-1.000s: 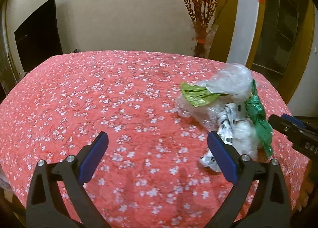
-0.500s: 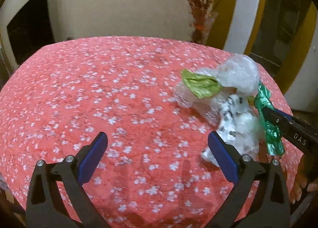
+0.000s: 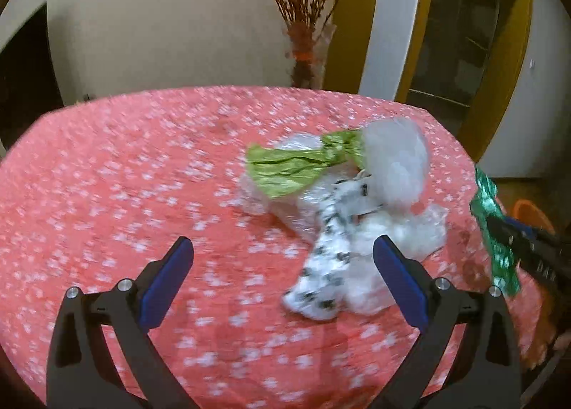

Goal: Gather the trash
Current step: 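Grasp the green bag with the right tool while the left tool grasps clear bubble wrap, then carry the green bag and bubble wrap with both tools over the wastebasket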

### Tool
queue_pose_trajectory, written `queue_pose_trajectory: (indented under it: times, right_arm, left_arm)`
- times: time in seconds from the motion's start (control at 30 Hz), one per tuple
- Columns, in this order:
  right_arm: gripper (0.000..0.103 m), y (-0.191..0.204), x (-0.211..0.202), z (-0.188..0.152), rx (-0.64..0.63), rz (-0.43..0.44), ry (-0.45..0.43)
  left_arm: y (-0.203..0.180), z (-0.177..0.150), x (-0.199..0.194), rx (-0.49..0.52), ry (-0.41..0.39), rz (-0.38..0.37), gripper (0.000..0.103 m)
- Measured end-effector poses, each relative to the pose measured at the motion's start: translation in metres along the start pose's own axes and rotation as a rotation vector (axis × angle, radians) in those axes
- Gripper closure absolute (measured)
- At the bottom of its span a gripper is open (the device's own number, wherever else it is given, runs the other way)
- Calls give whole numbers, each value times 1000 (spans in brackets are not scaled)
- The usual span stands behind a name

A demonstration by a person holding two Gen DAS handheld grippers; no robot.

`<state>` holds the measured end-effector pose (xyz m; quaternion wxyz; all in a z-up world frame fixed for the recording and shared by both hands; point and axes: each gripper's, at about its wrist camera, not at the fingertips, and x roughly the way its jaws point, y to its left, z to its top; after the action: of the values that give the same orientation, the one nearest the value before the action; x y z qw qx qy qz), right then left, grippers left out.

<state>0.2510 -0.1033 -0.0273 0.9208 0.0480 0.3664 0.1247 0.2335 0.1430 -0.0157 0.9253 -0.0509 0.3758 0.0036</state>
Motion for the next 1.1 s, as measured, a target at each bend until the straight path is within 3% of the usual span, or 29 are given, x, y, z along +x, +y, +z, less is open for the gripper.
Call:
queue_pose_trajectory:
  times: [0.3,0.5,0.77,0.87,0.93,1.03,1.1]
  right_arm:
    - [79,-24,-13,-9,31,-36,-18]
    - [79,-40,-17,-12,55,-48,-20]
    - [79,-58,-21,-15,83,-63,-21]
    - [79,-64,-22,-16,89,-69,-19]
    - [79,-68,-22,-17,95,-72,-17]
    - [79,-73,-23,-19,105,-75,-15]
    - [79,-75,-25,-19,107,-77,-18]
  left_arm:
    - [-32,23,-13,-16,-69,-93,4]
    - [-65,51,-11,24,-113,-125,4]
    - [-94,62,45,101,-19,-55,5]
    - [-98,59,60,102,28,-52,18]
    - [-99,56,65,99,53,-61,40]
    - [-101,52,69,96,75,-101,61]
    - [-104,50,66,103,69,-113,68]
